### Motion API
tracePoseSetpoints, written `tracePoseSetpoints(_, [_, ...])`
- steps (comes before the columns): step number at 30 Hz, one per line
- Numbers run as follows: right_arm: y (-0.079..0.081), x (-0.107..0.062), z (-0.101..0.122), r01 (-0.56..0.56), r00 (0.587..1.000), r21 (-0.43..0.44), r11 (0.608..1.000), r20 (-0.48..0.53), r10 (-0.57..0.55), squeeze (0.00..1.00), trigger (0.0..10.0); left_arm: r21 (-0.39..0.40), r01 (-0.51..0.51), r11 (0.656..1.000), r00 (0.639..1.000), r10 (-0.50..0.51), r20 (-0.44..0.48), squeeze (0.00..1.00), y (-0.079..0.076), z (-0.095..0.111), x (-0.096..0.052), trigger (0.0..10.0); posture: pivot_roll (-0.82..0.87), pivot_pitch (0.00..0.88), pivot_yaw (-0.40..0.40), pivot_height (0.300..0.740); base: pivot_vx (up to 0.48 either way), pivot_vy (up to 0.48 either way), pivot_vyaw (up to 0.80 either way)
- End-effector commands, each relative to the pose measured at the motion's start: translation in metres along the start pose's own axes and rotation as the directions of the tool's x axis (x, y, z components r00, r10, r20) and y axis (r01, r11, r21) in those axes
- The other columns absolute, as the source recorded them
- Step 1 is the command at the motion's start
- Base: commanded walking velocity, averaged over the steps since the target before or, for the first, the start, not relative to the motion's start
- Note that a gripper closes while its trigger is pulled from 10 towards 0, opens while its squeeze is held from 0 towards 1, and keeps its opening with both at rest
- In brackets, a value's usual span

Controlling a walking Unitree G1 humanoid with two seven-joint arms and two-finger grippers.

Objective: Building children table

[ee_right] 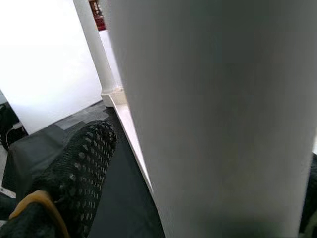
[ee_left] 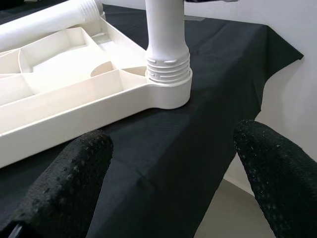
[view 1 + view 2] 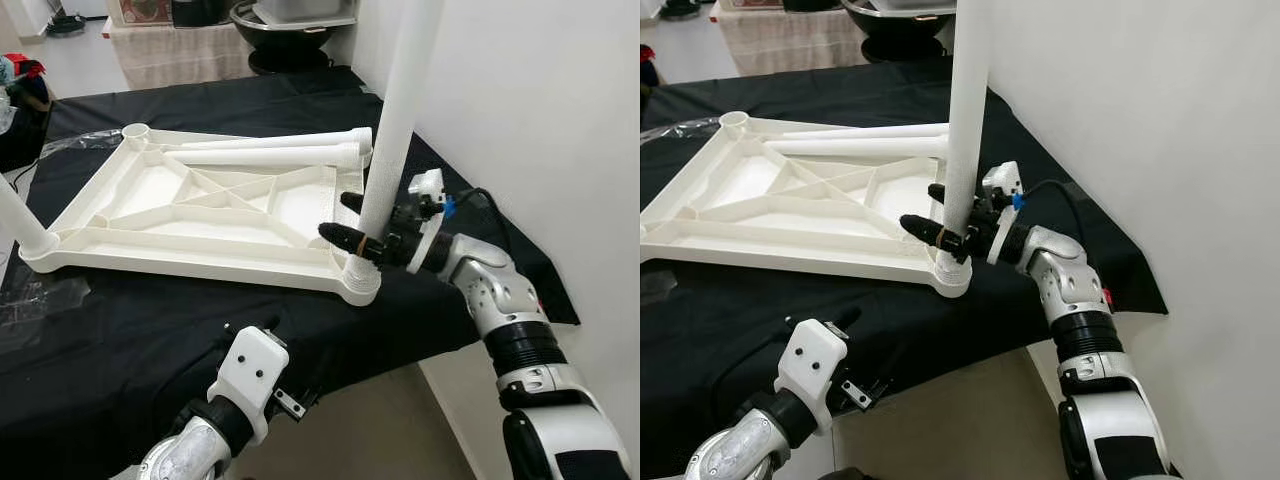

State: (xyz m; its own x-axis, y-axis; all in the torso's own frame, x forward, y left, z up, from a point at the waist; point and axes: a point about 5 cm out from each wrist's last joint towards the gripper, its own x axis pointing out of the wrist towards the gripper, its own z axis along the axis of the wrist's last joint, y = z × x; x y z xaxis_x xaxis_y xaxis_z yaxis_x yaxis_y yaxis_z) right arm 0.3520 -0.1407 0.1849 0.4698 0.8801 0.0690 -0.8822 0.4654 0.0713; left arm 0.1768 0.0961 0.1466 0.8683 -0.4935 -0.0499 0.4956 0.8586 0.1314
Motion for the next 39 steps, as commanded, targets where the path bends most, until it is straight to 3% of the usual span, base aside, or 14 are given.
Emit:
tracePoseSetpoints(1, [0.000, 0.006, 0.004, -0.006, 1.000, -0.027, 1.000, -0.006, 0.006, 0.00, 10.0, 0.003, 0.001, 1.000, 1.000, -0.001, 0.004, 0.00, -0.002, 0.001, -0.001, 10.0, 0.08, 0.065, -0.069, 0.740, 0.000, 0.000, 0.00])
tracePoseSetpoints(5, [-0.007, 0.008, 0.006, 0.059, 0.998, -0.052, 0.997, -0.005, -0.059, 0.00, 9.3, 0.002, 0.002, 1.000, 1.000, -0.002, 0.005, 0.00, -0.002, 0.001, -0.001, 10.0, 0.08, 0.063, -0.070, 0.740, 0.000, 0.000, 0.00])
tracePoseSetpoints(6, [-0.008, 0.009, 0.007, 0.078, 0.997, -0.050, 0.996, 0.000, -0.078, 0.00, 5.8, 0.002, 0.002, 1.000, 1.000, -0.002, 0.005, 0.00, -0.002, 0.001, -0.001, 10.0, 0.08, 0.063, -0.070, 0.740, 0.000, 0.000, 0.00])
tracePoseSetpoints(8, [-0.010, 0.009, 0.007, 0.090, 0.996, -0.055, 0.994, -0.002, -0.090, 0.00, 5.8, 0.002, 0.002, 1.000, 1.000, -0.002, 0.005, 0.00, -0.002, 0.001, -0.001, 10.0, 0.08, 0.063, -0.070, 0.740, 0.000, 0.000, 0.00])
tracePoseSetpoints(9, [-0.010, 0.010, 0.007, 0.096, 0.995, -0.063, 0.993, -0.003, -0.096, 0.00, 3.8, 0.002, 0.002, 1.000, 1.000, -0.002, 0.005, 0.00, -0.002, 0.001, -0.001, 10.0, 0.08, 0.063, -0.070, 0.740, 0.000, 0.000, 0.00])
tracePoseSetpoints(10, [-0.010, 0.010, 0.007, 0.096, 0.995, -0.063, 0.993, -0.003, -0.096, 0.00, 3.8, 0.002, 0.002, 1.000, 1.000, -0.002, 0.005, 0.00, -0.002, 0.001, -0.001, 10.0, 0.08, 0.063, -0.070, 0.740, 0.000, 0.000, 0.00])
tracePoseSetpoints(11, [-0.011, 0.010, 0.008, 0.107, 0.994, -0.070, 0.992, -0.002, -0.107, 0.00, 0.0, 0.003, 0.001, 1.000, 1.000, -0.001, 0.005, 0.00, -0.002, 0.001, -0.001, 10.0, 0.08, 0.067, -0.073, 0.740, 0.000, 0.000, 0.00])
tracePoseSetpoints(21, [-0.011, 0.010, 0.006, 0.154, 0.988, -0.109, 0.982, -0.002, -0.155, 0.00, 0.0, 0.009, -0.024, 1.000, 1.000, 0.023, 0.013, 0.00, 0.002, 0.003, 0.001, 10.0, 0.08, 0.075, -0.072, 0.740, 0.000, 0.000, 0.00])
tracePoseSetpoints(28, [-0.021, 0.008, 0.000, 0.385, 0.921, -0.149, 0.911, 0.000, -0.389, 0.00, 0.0, 0.026, -0.074, 0.997, 0.997, 0.073, 0.030, 0.00, 0.014, 0.007, 0.006, 10.0, 0.07, 0.079, -0.073, 0.740, 0.000, 0.000, 0.00])
tracePoseSetpoints(31, [-0.027, 0.007, -0.003, 0.517, 0.854, -0.137, 0.845, 0.013, -0.520, 0.00, 0.0, 0.037, -0.081, 0.996, 0.996, 0.079, 0.031, 0.00, 0.017, 0.008, 0.008, 10.0, 0.07, 0.082, -0.068, 0.740, 0.000, 0.000, 0.00])
tracePoseSetpoints(32, [-0.033, 0.004, -0.005, 0.621, 0.781, -0.130, 0.773, 0.010, -0.625, 0.00, 0.0, 0.039, -0.081, 0.996, 0.996, 0.080, 0.032, 0.00, 0.017, 0.008, 0.009, 10.0, 0.07, 0.083, -0.069, 0.740, 0.000, 0.000, 0.00])
tracePoseSetpoints(34, [-0.033, 0.004, -0.005, 0.621, 0.781, -0.130, 0.773, 0.010, -0.625, 0.00, 0.0, 0.039, -0.081, 0.996, 0.996, 0.080, 0.032, 0.00, 0.017, 0.008, 0.009, 10.0, 0.07, 0.083, -0.069, 0.740, 0.000, 0.000, 0.00])
tracePoseSetpoints(36, [-0.036, 0.002, -0.008, 0.784, 0.608, -0.172, 0.597, 0.015, -0.794, 0.00, 0.0, 0.043, -0.077, 0.996, 0.996, 0.075, 0.039, 0.00, 0.016, 0.010, 0.011, 10.0, 0.07, 0.084, -0.068, 0.740, 0.000, 0.000, 0.00])
tracePoseSetpoints(39, [-0.031, 0.007, -0.010, 0.857, 0.499, -0.163, 0.489, 0.022, -0.866, 0.00, 0.0, 0.044, -0.070, 0.997, 0.997, 0.068, 0.044, 0.00, 0.015, 0.011, 0.013, 10.0, 0.07, 0.084, -0.067, 0.740, 0.000, 0.000, 0.00])
